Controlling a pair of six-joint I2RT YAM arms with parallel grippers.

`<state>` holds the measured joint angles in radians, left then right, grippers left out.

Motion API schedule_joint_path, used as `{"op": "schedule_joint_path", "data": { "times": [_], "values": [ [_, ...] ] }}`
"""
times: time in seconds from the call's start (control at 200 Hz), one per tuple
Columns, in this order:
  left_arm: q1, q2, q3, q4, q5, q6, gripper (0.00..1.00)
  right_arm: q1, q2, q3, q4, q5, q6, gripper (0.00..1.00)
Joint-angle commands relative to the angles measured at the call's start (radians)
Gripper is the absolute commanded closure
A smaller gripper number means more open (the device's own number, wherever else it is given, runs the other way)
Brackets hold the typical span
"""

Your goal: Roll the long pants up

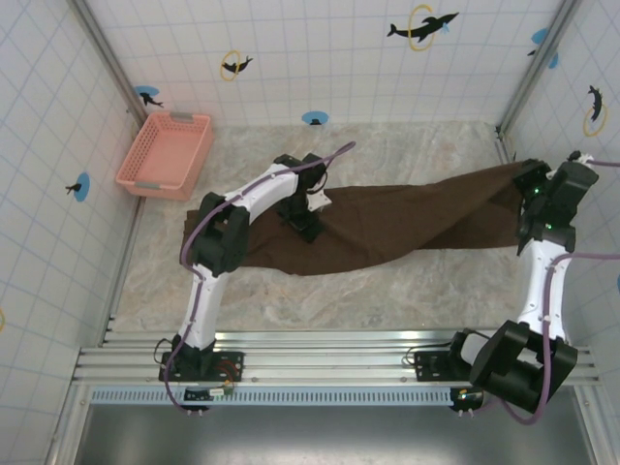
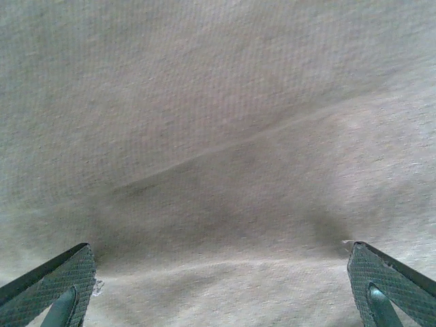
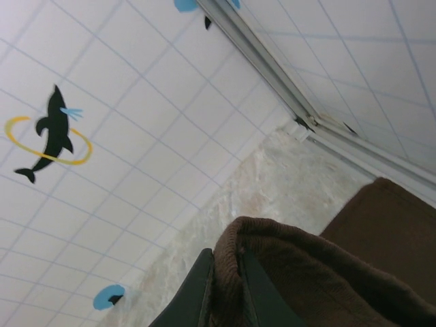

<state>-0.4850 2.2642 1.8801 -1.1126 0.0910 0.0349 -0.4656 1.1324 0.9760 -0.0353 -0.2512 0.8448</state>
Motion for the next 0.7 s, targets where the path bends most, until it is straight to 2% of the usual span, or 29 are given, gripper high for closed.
{"op": "schedule_joint_path", "data": {
  "times": [0.0,0.195,0.45,0.696],
  "values": [
    [-0.052,0.034,0.061,-0.003,0.087,-0.06,0.03,0.008,0.029,0.134,-0.137,0.033,-0.05,0.87],
    [-0.099,0.1,0.149,-0.001,0.13,-0.111,0.03,-0.001,0.07,0.122,-0.173,0.053,-0.066,0.87],
    [-0.109,0.142,0.142,0.037,0.146,-0.128,0.02,-0.011,0.197,0.104,-0.121,0.046,-0.069,0.87],
    [-0.108,0.158,0.143,0.027,0.142,-0.122,0.02,-0.054,0.341,0.266,-0.09,0.051,-0.1,0.87]
  ]
}}
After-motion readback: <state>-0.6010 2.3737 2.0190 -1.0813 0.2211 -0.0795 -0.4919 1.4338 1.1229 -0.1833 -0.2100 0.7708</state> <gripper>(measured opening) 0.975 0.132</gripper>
